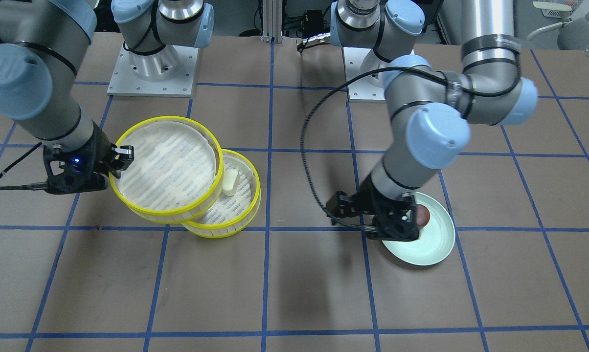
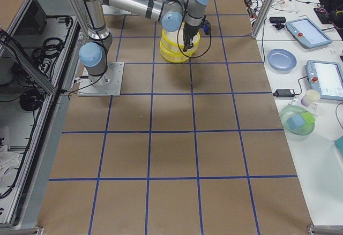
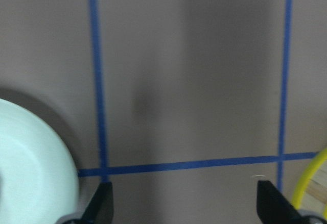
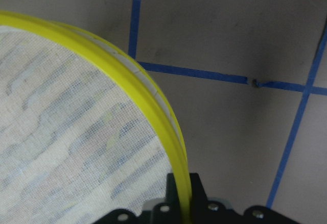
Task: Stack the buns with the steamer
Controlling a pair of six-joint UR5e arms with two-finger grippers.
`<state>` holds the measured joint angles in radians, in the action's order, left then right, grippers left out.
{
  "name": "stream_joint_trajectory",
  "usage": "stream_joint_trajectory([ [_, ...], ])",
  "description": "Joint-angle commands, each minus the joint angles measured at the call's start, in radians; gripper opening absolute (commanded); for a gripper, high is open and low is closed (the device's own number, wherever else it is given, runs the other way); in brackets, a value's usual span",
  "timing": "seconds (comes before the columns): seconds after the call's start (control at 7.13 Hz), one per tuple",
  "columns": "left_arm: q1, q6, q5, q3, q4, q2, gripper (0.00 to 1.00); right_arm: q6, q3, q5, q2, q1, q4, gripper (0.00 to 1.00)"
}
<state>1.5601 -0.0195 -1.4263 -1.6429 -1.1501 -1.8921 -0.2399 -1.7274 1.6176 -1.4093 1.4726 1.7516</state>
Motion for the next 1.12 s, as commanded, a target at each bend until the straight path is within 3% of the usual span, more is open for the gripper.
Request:
stream_joint_trajectory([
  [0.0, -0.173, -0.315, -0.116, -0.008, -0.023, 0.018, 1.00, 0.068, -0.030, -0.030, 0.050, 0.060, 0.109, 0.00],
  [0.28, -0.209, -0.478, -0.162, -0.055, -0.020, -0.007, 1.00, 0.065, -0.099, -0.039, 0.085, 0.092, 0.267, 0.00],
  [0.56, -0.209, -0.688, -0.204, -0.110, -0.022, -0.015, 1.00, 0.025, -0.103, -0.027, 0.078, 0.115, 0.253, 0.00],
  [0.98, -0.209, -0.706, -0.187, -0.166, -0.019, -0.053, 1.00, -0.070, -0.138, -0.022, 0.041, 0.117, 0.238, 0.00],
])
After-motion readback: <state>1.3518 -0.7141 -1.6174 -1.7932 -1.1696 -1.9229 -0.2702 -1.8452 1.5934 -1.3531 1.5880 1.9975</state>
